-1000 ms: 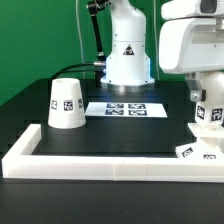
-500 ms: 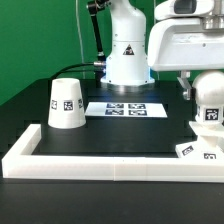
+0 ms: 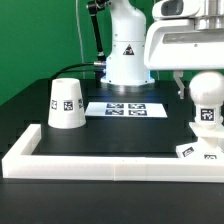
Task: Assemble lamp
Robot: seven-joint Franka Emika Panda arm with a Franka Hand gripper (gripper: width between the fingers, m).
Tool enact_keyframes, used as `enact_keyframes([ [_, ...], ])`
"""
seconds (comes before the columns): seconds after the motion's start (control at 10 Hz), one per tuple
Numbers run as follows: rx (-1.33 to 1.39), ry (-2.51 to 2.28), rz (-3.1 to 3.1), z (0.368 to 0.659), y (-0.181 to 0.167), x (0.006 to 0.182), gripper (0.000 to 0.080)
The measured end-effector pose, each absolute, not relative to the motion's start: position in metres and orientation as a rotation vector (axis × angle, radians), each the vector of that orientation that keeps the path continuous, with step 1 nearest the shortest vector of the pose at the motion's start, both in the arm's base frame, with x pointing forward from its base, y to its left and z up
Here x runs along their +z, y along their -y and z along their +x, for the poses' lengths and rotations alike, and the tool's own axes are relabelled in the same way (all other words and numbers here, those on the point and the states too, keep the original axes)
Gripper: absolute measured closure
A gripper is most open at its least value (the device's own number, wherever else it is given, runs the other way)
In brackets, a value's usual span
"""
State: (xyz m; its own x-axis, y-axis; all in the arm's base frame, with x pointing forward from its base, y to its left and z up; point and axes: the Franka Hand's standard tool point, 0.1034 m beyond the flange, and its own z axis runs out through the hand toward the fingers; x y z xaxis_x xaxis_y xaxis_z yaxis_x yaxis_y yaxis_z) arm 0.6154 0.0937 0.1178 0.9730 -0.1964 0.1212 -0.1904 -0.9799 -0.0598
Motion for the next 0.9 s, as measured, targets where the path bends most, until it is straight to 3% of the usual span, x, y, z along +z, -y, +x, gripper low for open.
enact_keyframes([
  [0.5, -0.059, -1.061, -2.835, 0.6076, -0.0898, 0.1134, 0.0220],
  [0.9, 0.017, -1.387, -2.673, 0.6063, -0.0912, 0.1126, 0.0220],
])
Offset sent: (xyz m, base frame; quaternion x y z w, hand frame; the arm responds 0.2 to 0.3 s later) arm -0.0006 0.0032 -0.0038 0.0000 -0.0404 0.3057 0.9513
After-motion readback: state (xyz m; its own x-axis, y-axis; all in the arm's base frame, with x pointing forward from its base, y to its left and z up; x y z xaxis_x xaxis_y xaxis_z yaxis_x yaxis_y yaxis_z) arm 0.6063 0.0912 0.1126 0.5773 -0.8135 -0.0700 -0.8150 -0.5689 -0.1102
